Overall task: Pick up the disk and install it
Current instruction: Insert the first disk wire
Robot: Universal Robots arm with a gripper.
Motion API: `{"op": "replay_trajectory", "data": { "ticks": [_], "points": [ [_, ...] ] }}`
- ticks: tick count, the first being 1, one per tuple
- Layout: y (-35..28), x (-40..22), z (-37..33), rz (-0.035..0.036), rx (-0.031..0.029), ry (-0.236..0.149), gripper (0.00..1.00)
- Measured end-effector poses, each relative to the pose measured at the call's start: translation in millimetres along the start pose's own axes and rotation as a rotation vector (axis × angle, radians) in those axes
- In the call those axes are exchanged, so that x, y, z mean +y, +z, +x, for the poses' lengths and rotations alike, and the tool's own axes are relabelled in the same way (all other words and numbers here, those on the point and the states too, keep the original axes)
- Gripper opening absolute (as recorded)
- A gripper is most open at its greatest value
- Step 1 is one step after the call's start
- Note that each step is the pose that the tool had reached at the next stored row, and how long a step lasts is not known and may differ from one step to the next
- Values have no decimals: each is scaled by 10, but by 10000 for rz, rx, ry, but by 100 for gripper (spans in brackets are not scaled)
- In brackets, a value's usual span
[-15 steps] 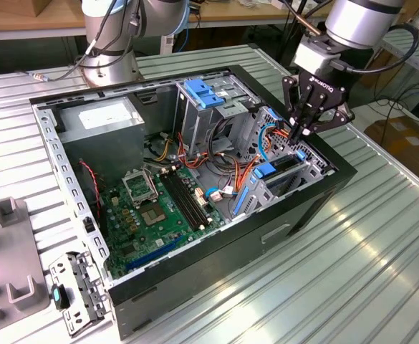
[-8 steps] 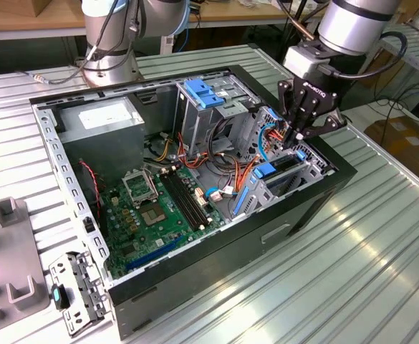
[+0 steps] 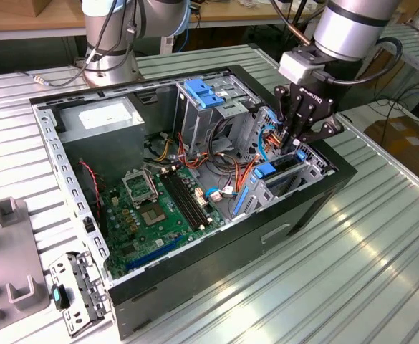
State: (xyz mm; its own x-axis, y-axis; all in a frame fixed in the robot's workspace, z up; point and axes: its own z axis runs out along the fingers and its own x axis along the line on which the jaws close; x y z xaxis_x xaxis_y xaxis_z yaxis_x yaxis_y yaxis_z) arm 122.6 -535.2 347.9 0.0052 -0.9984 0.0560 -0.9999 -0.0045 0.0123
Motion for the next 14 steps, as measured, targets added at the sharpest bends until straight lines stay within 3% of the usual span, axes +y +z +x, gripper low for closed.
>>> {"op": "replay_trajectory", "data": {
  "ticks": [6,14],
  "points": [
    [5,-8,34,-5,68,84,17],
    [38,8,41,-5,75,72,17]
  ]
}}
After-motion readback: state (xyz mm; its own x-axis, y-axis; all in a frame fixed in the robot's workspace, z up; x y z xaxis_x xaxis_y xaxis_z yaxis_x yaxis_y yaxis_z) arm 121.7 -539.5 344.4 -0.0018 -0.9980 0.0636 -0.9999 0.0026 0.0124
